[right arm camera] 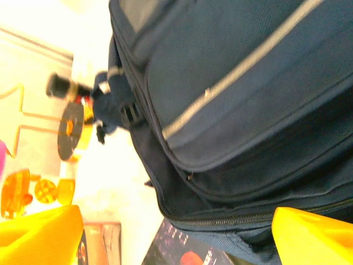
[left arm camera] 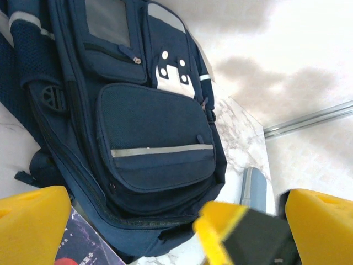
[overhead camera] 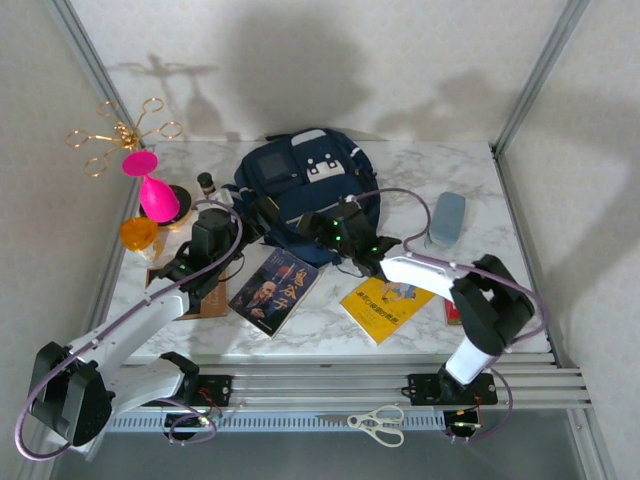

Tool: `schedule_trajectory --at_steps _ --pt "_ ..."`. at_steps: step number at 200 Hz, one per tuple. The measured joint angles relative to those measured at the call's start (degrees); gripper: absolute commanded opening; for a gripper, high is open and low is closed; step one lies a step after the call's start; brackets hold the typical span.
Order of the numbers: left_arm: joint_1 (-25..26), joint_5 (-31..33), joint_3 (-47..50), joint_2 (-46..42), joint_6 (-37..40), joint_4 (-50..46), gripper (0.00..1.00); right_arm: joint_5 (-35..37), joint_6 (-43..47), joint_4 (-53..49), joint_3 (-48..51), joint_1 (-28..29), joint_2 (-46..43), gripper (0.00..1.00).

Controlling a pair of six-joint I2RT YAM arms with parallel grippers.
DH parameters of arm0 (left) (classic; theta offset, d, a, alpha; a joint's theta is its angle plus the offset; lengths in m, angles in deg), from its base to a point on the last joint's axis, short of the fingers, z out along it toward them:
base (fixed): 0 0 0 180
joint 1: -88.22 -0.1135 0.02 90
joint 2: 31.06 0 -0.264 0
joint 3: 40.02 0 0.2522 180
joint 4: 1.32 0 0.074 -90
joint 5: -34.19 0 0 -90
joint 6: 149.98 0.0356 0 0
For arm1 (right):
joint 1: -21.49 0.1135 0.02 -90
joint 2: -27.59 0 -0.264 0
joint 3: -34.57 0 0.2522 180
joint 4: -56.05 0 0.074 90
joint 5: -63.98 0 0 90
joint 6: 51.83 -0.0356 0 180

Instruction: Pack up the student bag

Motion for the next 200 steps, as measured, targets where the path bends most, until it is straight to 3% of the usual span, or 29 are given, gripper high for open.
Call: schedule_trajectory --at_steps 20,38,63,110,141,175,200 --pt "1.27 -0.42 0.00 0.52 -1.57 0.11 0.99 1.16 3.69 -3.10 -0.04 -4.04 -4.66 0.95" --pt "3.52 -0.55 0.00 1.84 -3.02 0.94 0.99 0.83 7.34 -5.11 -0.68 -11.04 -4.98 0.93" --pt "6.60 -0.57 0.00 6.01 -4.98 2.99 0.99 0.94 12.81 -9.62 -4.33 -17.90 1.31 0.88" --pt "10.03 0.04 -0.04 14.99 -7.58 5.31 0.99 -3.69 18.86 -12.02 -11.89 -21.42 14.03 0.73" --pt "10.05 0.87 -0.72 20.17 -8.63 6.75 0.99 -6.93 20.39 -11.98 -15.43 -22.60 19.52 0.47" --pt "9.35 1.64 -0.79 25.59 -8.68 10.64 0.99 -8.02 20.76 -10.99 -14.14 -22.88 18.86 0.07" --pt "8.46 2.34 -0.81 28.94 -7.82 14.71 0.99 -8.50 20.28 -8.94 -9.92 -23.08 15.80 0.00"
